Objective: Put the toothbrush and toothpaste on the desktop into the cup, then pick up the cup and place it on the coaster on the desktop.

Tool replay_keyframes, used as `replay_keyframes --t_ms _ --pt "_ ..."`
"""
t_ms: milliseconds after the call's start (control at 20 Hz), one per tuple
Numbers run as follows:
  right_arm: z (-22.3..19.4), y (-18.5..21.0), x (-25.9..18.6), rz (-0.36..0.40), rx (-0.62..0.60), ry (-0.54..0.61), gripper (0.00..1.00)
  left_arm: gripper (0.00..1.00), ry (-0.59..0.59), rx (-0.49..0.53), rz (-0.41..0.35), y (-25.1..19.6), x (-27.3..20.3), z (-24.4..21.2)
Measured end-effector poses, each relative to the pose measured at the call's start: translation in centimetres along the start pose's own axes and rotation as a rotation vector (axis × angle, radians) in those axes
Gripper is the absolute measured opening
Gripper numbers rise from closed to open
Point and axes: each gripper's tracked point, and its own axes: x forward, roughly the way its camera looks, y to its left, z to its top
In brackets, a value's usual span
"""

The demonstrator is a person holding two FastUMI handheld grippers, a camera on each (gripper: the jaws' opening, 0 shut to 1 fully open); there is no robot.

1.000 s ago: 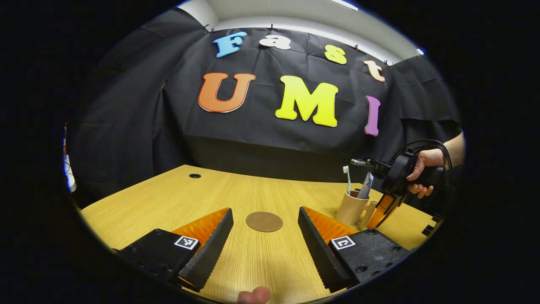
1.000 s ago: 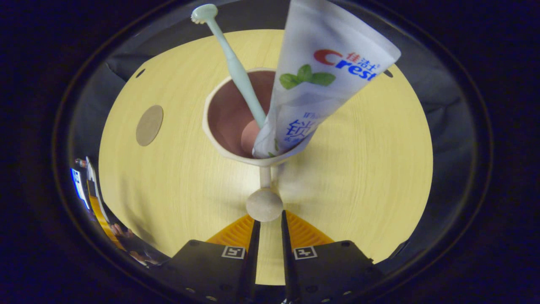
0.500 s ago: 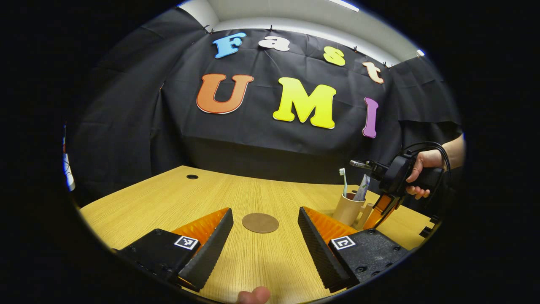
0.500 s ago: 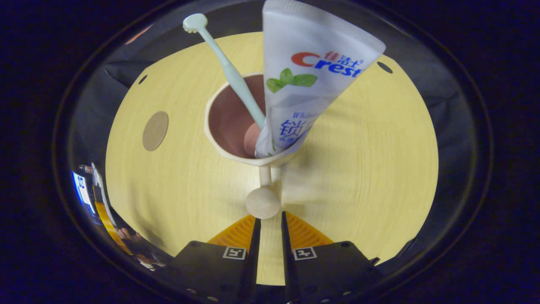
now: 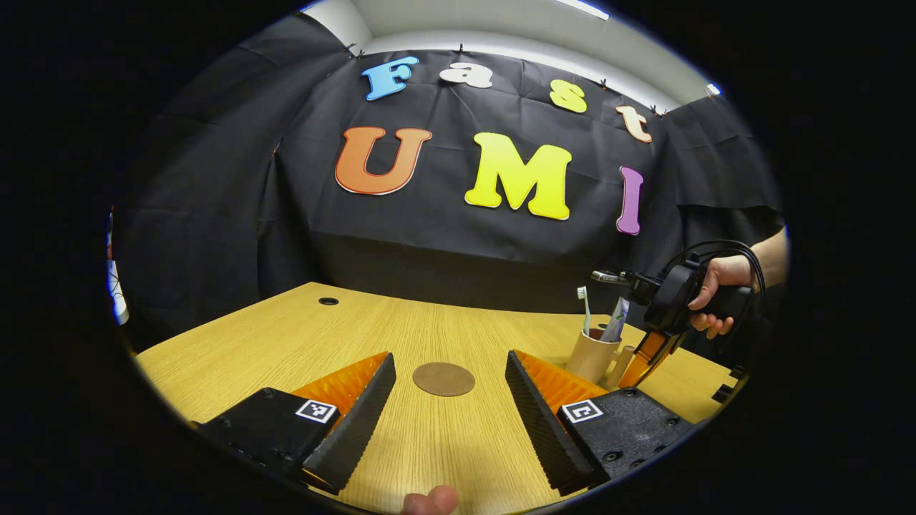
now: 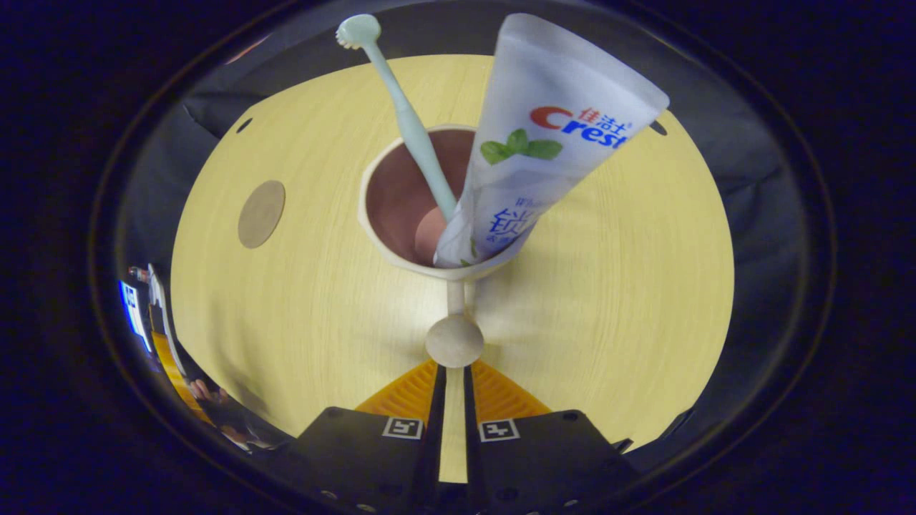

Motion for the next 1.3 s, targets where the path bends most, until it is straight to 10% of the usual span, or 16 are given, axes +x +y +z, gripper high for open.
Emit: replay_keyframes --t_ms 400,500,600,1300 --pt "0.5 0.3 0.2 0.043 0.067 0.004 0.12 0.98 0.004 -0.006 0.001 0.3 0.0 0.0" --pt "0.5 0.4 0.6 0.039 0.054 -0.001 0.56 0.98 0.003 -0.008 0.002 0.2 0.1 0.0" --pt "1.1 0.5 0.4 0.045 0.063 -0.016 0.72 0.98 0.006 -0.015 -0.002 0.2 0.1 -0.1" --pt "6.2 0.3 0.6 0.025 0.034 -0.039 0.94 0.98 0.044 -0.023 0.000 1.4 1.6 -1.5"
